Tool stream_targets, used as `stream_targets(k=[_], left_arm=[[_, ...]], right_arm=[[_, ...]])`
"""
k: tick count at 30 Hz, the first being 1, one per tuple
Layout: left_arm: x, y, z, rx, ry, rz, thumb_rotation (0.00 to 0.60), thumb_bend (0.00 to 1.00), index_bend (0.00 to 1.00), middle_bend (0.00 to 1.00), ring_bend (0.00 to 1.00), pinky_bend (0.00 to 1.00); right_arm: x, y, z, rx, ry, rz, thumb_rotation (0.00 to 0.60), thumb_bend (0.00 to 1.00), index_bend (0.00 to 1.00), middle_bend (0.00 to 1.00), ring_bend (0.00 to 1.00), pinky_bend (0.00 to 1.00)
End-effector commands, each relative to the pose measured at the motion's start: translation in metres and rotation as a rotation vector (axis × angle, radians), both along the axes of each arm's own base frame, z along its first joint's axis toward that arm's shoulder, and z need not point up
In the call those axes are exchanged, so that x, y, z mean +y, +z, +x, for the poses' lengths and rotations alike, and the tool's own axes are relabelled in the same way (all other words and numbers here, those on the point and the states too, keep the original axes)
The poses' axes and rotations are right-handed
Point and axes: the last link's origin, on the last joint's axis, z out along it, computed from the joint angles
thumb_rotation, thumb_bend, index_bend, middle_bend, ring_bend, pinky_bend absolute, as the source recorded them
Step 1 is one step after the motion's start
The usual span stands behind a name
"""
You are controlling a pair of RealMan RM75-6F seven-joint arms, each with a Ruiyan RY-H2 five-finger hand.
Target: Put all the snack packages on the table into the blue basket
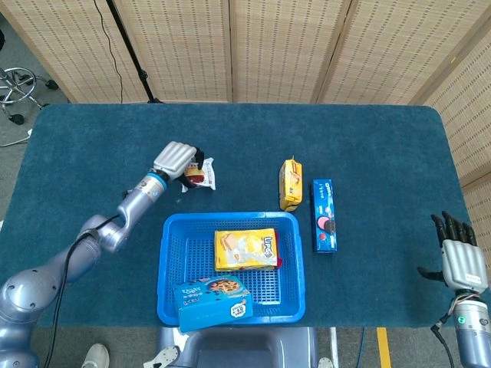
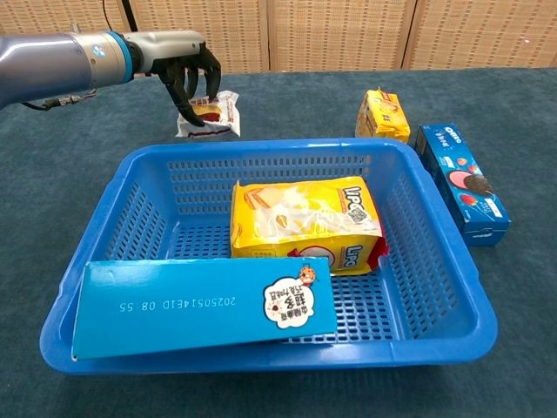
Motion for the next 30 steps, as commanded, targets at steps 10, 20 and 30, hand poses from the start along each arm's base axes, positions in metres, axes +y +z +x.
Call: stream_targets(k=[10,20,30], left_arm=[[-0.086,0.102,0.043,-0.241,-0.373,-0.041,0.6,0.07,0.55,0.47,0.52,0.51],[-0.156,0.078,0.037,-0.104,-0.472,-0.295,0.6,0.01,0.27,0.25,0.27,0.38],[-0.157,0.102,0.034,-0.189,-0.423,-0.302,0.6,0.0,0.0,0.0,0.0,0.0]], right_arm=[[0.003,-0.003,0.005,0.004,0.015,0.009,0.6,0.0,0.0,0.0,0.0,0.0],[0.003,-0.002,0.004,0.006,0.012,0.008,0.6,0.0,0.0,0.0,0.0,0.0],[-0.008,-0.001,0.008,0.017,0.032,0.01,0.6,0.0,0.0,0.0,0.0,0.0]])
